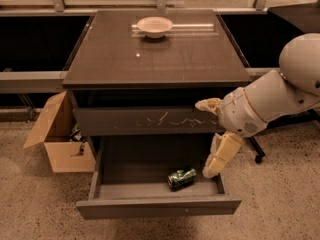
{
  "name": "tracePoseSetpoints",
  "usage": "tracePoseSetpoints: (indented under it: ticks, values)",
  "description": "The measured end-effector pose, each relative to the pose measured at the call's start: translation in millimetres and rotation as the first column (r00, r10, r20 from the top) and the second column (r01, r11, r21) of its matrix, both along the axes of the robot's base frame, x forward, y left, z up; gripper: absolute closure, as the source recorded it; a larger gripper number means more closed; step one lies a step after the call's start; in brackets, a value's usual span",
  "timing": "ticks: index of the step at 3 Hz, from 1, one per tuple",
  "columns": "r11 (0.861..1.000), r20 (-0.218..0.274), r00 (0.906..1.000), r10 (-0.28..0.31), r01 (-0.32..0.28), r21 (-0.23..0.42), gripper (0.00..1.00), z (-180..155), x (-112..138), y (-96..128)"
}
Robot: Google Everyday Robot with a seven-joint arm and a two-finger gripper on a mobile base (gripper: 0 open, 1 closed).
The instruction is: Pick green can from middle drawer and place on counter
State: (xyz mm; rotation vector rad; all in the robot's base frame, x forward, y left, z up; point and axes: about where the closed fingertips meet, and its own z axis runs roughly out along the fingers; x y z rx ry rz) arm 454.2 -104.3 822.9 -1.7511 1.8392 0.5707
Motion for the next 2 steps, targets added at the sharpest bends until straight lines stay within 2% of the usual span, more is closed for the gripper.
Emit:
tracePoseSetpoints:
  ticks: [1, 2]
  values:
    - [1.000, -0.004, 0.9997, 0.023, -0.023, -0.010, 0.00, -9.8, 1.0, 0.0]
    - [0.996, 0.007, 0.9976, 0.069, -0.068, -0.064, 0.00, -54.0, 4.1, -17.5]
